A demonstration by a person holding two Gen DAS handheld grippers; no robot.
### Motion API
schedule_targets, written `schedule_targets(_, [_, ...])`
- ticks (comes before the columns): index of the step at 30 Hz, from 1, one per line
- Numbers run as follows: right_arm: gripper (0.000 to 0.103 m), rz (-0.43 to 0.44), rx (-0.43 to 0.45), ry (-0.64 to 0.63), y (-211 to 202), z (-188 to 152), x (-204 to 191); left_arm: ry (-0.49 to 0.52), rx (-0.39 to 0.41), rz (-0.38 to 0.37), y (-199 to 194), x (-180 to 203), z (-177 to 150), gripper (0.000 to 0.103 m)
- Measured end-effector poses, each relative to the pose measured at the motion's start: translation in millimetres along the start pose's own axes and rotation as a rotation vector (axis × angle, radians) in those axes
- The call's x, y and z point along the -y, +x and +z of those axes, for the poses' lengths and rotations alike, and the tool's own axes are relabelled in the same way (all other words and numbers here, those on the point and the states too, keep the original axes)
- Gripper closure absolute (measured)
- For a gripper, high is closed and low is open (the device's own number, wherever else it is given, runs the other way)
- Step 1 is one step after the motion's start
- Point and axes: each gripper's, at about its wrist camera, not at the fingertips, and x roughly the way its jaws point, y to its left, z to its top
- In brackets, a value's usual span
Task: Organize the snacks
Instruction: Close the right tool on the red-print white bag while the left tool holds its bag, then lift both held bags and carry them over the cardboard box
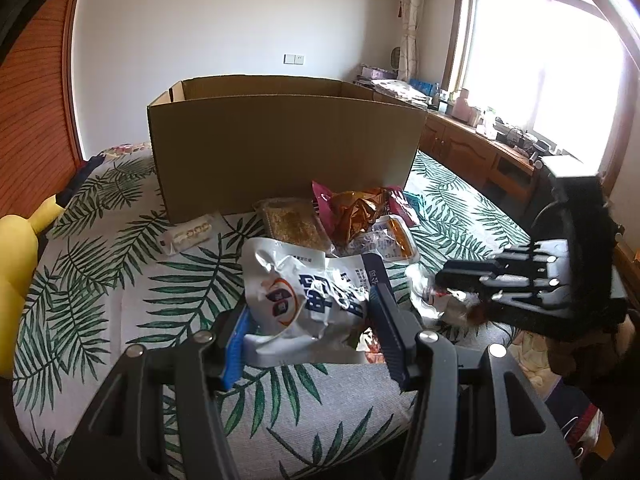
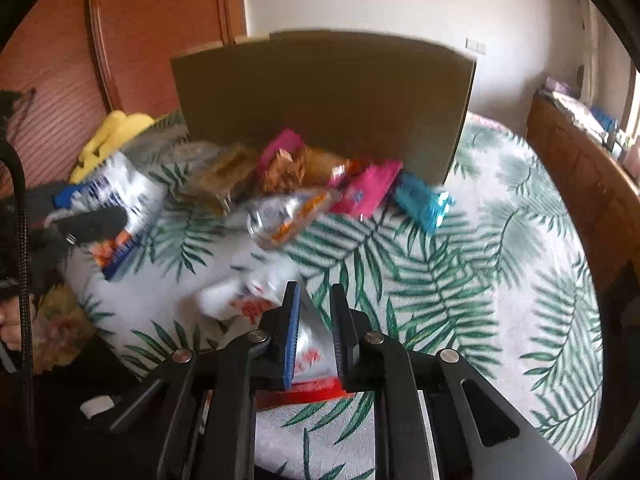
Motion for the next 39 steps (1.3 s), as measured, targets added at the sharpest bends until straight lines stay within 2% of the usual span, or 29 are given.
schedule_targets(3, [0.09,0.013,0.006,0.023,-1.1,-0.9,4.0,-0.003,-0.002,0.004,0.0,-2.0,0.1,0.049])
schedule_targets(5, [0.081,0.015,0.03,0.043,-6.7,0.1,6.5,-0.005,-0.001,0.006,-0.5,-3.1,0.5,0.049])
schedule_targets(6, [0.081,0.025,0.039,0.049,-9.1,0.5,7.1,-0.006,0.001,0.006,-1.2,-3.8,0.7,0.049])
schedule_targets(7, [0.075,0.031,0.045,0.049,-12.3,0.9,6.6,-0.007,0.003,0.007,-1.7,-4.7,0.9,0.049])
schedule_targets(8, [0.065,0.029,0.05,0.04,-16.4,1.2,5.2,-0.008,0.003,0.008,-2.3,-4.8,1.0,0.049])
schedule_targets(14, [0.048,0.075,0.004,-0.064,-21.8,-6.4,-16.4,-0.005,0.006,0.008,-5.1,-4.8,1.5,0.049])
schedule_targets(22, [0.042,0.028,-0.086,-0.169,5.2,0.7,-24.3,-0.004,0.008,0.007,-6.6,-3.7,2.7,0.049])
schedule_targets(25, [0.04,0.065,-0.118,-0.129,12.1,7.8,-14.5,-0.007,0.009,0.008,-7.3,-5.2,2.6,0.049])
schedule_targets(33, [0.038,0.094,-0.18,-0.169,22.6,18.4,-11.8,-0.008,0.008,0.001,-6.6,-4.3,2.4,0.049])
schedule_targets(39, [0.051,0.094,-0.203,-0.223,22.8,22.4,-21.3,-0.008,0.011,0.0,-7.1,-3.6,2.6,0.049])
